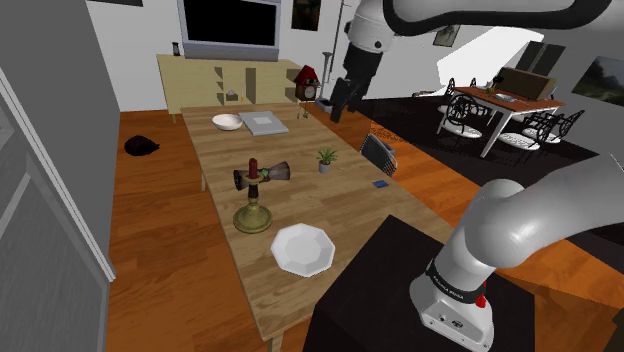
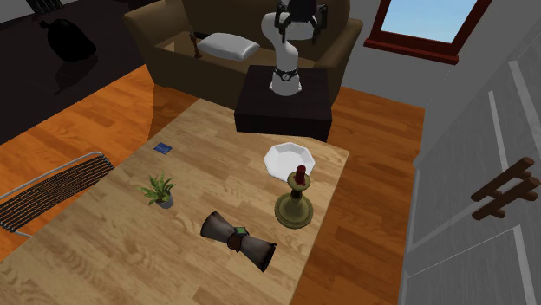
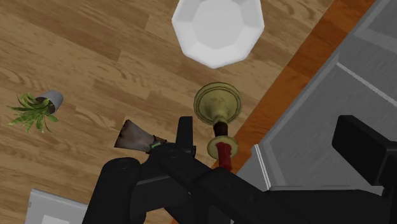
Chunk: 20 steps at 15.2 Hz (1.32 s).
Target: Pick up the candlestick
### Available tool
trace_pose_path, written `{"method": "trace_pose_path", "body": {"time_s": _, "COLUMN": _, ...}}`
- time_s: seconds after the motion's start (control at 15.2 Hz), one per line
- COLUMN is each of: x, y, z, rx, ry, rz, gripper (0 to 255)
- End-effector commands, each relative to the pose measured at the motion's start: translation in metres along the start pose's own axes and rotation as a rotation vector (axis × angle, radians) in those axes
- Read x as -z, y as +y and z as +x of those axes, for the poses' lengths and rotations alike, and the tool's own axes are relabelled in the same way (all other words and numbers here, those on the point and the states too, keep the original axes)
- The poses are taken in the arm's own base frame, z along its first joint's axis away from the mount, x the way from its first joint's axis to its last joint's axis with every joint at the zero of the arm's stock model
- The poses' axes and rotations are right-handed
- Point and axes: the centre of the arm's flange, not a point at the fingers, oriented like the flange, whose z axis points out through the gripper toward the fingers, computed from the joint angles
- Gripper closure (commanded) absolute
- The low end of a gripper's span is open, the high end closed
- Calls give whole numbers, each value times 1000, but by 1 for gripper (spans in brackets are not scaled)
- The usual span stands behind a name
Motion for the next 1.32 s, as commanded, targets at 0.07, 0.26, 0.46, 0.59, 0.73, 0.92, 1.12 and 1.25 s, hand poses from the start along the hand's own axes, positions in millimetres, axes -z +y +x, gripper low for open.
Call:
{"method": "trace_pose_path", "body": {"time_s": 0.07, "x": -30, "y": -5, "z": 39, "rx": -15, "ry": -24, "rz": 1, "gripper": 0}}
{"method": "trace_pose_path", "body": {"time_s": 0.26, "x": -57, "y": -8, "z": 71, "rx": -29, "ry": -48, "rz": 2, "gripper": 0}}
{"method": "trace_pose_path", "body": {"time_s": 0.46, "x": -86, "y": -10, "z": 102, "rx": -43, "ry": -72, "rz": 3, "gripper": 0}}
{"method": "trace_pose_path", "body": {"time_s": 0.59, "x": -105, "y": -12, "z": 123, "rx": -52, "ry": -88, "rz": 3, "gripper": 0}}
{"method": "trace_pose_path", "body": {"time_s": 0.73, "x": -124, "y": -13, "z": 144, "rx": -61, "ry": -104, "rz": 3, "gripper": 0}}
{"method": "trace_pose_path", "body": {"time_s": 0.92, "x": -154, "y": -15, "z": 174, "rx": -75, "ry": -128, "rz": 4, "gripper": 0}}
{"method": "trace_pose_path", "body": {"time_s": 1.12, "x": -185, "y": -17, "z": 203, "rx": -89, "ry": -152, "rz": 5, "gripper": 0}}
{"method": "trace_pose_path", "body": {"time_s": 1.25, "x": -206, "y": -17, "z": 222, "rx": -99, "ry": -168, "rz": 5, "gripper": 0}}
